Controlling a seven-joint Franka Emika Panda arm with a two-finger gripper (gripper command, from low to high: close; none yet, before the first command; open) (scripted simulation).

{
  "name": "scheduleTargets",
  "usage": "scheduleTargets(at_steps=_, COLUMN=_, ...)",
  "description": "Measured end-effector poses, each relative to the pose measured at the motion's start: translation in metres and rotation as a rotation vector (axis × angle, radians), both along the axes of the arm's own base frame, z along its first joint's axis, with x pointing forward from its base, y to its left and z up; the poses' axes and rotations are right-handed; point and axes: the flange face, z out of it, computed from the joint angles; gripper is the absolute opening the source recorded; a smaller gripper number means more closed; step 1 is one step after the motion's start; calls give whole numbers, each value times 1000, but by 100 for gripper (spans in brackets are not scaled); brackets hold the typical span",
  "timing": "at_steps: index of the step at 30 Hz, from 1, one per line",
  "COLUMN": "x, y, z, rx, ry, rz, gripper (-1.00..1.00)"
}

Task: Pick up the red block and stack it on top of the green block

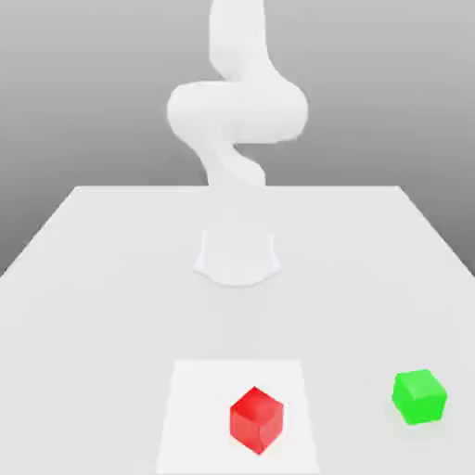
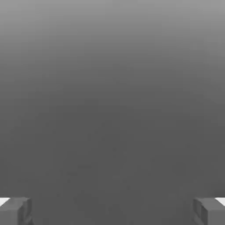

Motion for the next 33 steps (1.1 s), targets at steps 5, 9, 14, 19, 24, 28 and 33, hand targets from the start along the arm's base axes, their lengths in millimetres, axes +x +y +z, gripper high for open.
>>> scheduleTargets(at_steps=5, x=56, y=5, z=-97, rx=-55, ry=153, rz=167, gripper=0)
scheduleTargets(at_steps=9, x=83, y=13, z=-179, rx=-102, ry=267, rz=295, gripper=0)
scheduleTargets(at_steps=14, x=95, y=24, z=-282, rx=-169, ry=407, rz=454, gripper=0)
scheduleTargets(at_steps=19, x=85, y=31, z=-380, rx=-247, ry=544, rz=614, gripper=0)
scheduleTargets(at_steps=24, x=64, y=27, z=-462, rx=-318, ry=656, rz=738, gripper=0)
scheduleTargets(at_steps=28, x=62, y=27, z=-511, rx=-323, ry=665, rz=749, gripper=0)
scheduleTargets(at_steps=33, x=61, y=27, z=-520, rx=-322, ry=667, rz=749, gripper=-100)
